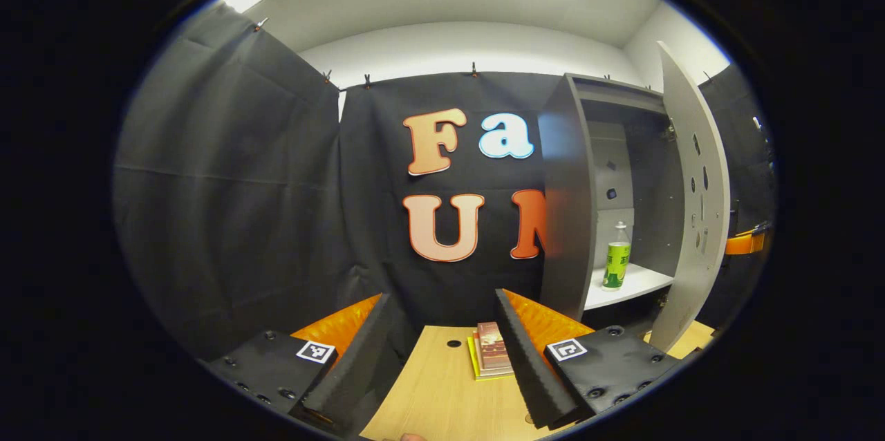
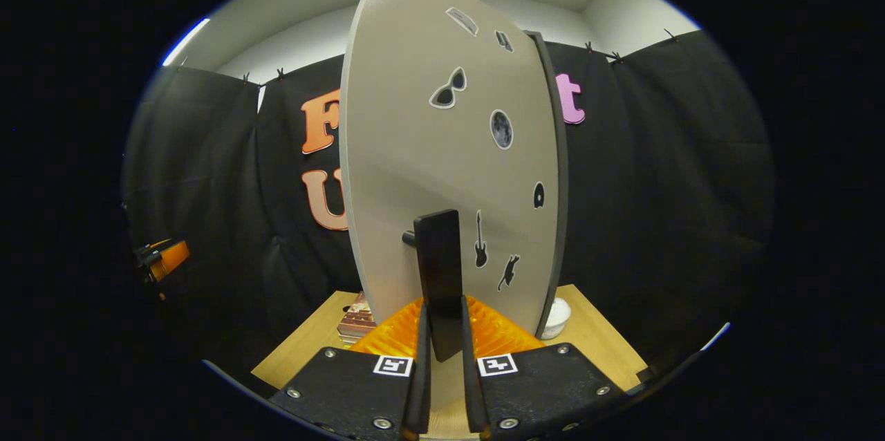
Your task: Open the cabinet door with the right hand, grasp the bottle in the cabinet with the left hand and place it on the coaster, then close the cabinet door with the right hand.
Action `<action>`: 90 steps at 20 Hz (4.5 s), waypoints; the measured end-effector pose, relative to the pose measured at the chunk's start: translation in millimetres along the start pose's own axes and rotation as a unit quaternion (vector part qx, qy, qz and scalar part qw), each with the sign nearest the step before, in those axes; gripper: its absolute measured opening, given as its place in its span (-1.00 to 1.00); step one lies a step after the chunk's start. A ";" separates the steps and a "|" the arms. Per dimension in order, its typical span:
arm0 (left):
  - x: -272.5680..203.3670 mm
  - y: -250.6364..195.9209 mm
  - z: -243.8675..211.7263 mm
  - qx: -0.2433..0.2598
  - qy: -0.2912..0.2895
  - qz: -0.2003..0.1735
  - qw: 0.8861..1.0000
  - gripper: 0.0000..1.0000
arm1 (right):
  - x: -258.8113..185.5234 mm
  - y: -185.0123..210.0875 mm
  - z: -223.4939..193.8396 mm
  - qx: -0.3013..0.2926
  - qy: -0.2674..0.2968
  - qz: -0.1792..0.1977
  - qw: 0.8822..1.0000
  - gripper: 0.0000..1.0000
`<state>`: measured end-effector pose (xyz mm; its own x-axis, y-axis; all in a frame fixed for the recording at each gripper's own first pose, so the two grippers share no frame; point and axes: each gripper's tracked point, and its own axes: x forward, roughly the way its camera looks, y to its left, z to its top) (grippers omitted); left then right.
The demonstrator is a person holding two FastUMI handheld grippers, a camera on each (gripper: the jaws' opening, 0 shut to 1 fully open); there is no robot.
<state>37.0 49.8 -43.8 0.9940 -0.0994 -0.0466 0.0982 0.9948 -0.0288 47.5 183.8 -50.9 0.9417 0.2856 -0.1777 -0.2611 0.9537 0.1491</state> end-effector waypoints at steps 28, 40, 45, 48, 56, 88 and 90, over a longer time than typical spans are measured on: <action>40.7 -171.3 -22.4 -0.026 0.031 -0.095 0.995 0.96 | -80.4 -189.7 3.6 0.018 -0.027 -0.138 0.990 -0.94; 98.8 -319.5 -30.2 -0.040 0.030 -0.163 0.985 0.92 | -136.8 -290.1 8.0 0.019 -0.049 -0.204 0.978 -0.60; 145.7 -364.6 -36.5 -0.043 0.036 -0.169 0.984 0.94 | -142.9 -325.2 -4.4 0.014 -0.036 -0.233 0.972 -0.13; 176.3 -388.6 -41.0 -0.042 0.035 -0.170 0.984 0.92 | -143.7 -340.5 -4.8 0.023 -0.039 -0.244 0.969 0.48; 259.3 -443.0 -63.8 -0.010 0.031 -0.172 0.984 0.92 | -137.9 -383.3 -14.1 0.037 -0.033 -0.278 0.959 0.85; 183.9 -348.7 -79.1 -0.008 0.034 -0.169 0.985 0.63 | -134.2 -377.5 -45.8 0.069 -0.019 -0.277 0.958 0.85; 162.5 -334.9 -89.6 -0.004 0.034 -0.175 0.984 0.67 | -134.7 -369.3 -47.0 0.067 -0.016 -0.271 0.960 0.85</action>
<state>161.2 -301.7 -131.2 0.8935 -0.4381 -0.0989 0.4336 0.8988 -0.0638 7.0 -202.4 -127.7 0.9379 -0.2549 -0.2354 0.2973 0.9401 0.1668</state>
